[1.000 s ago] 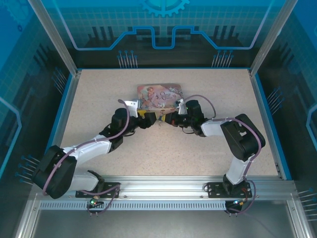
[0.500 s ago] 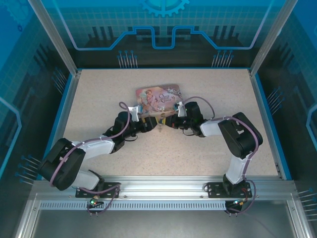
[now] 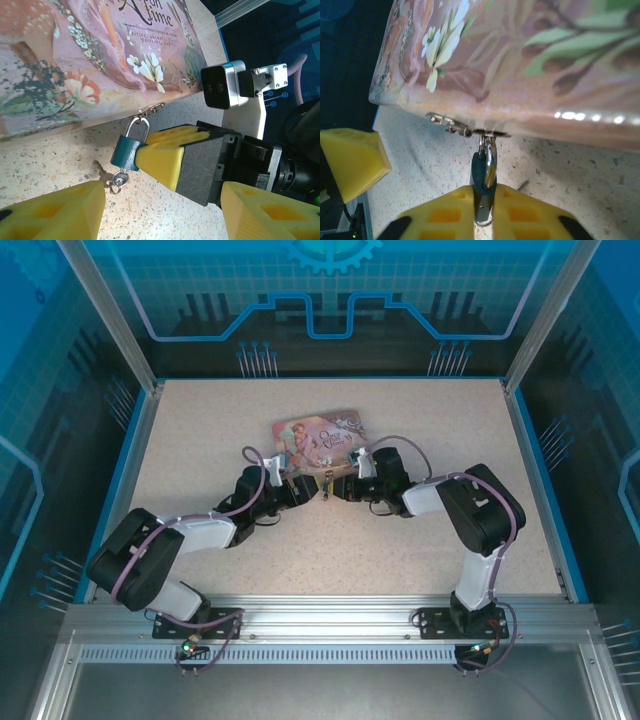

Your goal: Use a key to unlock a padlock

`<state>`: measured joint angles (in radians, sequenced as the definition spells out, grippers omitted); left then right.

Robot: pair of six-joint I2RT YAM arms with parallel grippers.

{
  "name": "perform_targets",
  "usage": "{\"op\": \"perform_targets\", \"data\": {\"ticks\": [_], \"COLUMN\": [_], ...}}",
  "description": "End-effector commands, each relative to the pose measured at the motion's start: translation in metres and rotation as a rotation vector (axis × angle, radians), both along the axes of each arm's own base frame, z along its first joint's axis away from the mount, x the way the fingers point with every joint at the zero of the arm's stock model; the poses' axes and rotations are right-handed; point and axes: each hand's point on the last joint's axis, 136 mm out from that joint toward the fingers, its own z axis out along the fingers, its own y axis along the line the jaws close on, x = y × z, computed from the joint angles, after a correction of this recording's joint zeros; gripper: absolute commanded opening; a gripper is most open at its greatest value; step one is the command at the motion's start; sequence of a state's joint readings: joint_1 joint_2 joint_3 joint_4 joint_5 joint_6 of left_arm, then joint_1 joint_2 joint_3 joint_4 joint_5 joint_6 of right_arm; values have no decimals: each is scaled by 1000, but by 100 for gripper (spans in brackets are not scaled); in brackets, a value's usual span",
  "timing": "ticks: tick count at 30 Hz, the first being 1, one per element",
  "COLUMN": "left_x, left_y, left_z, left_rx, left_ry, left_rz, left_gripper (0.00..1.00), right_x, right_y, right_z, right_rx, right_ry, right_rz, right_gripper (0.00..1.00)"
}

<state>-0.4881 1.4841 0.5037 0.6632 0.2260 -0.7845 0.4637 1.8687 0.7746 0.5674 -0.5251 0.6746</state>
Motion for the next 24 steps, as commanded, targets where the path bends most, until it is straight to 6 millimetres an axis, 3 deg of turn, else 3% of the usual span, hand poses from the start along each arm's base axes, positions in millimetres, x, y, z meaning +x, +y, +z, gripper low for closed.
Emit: {"op": "perform_targets", "data": {"ticks": [1, 5, 11, 20, 24], "left_x": [2, 1, 2, 2, 7], "left_y": [-2, 1, 8, 13, 22], "left_z": [9, 15, 25, 35, 51], "left_rx": [-6, 14, 33, 29, 18], "left_ry": [-28, -47, -74, -72, -90], "left_rz": [-12, -7, 7, 26, 58], "left_gripper": [64, 64, 65, 65, 71], "right_x": [-10, -11, -10, -3, 4], "right_y": [-25, -43, -42, -20, -14], "right_z": [-28, -18, -4, -6, -10], "right_rx": [-76, -110, -79, -16, 6], "right_ry": [53, -1, -63, -94, -93], "right_rz": [-38, -82, -78, -52, -66], "right_gripper": [24, 41, 52, 55, 53]}}
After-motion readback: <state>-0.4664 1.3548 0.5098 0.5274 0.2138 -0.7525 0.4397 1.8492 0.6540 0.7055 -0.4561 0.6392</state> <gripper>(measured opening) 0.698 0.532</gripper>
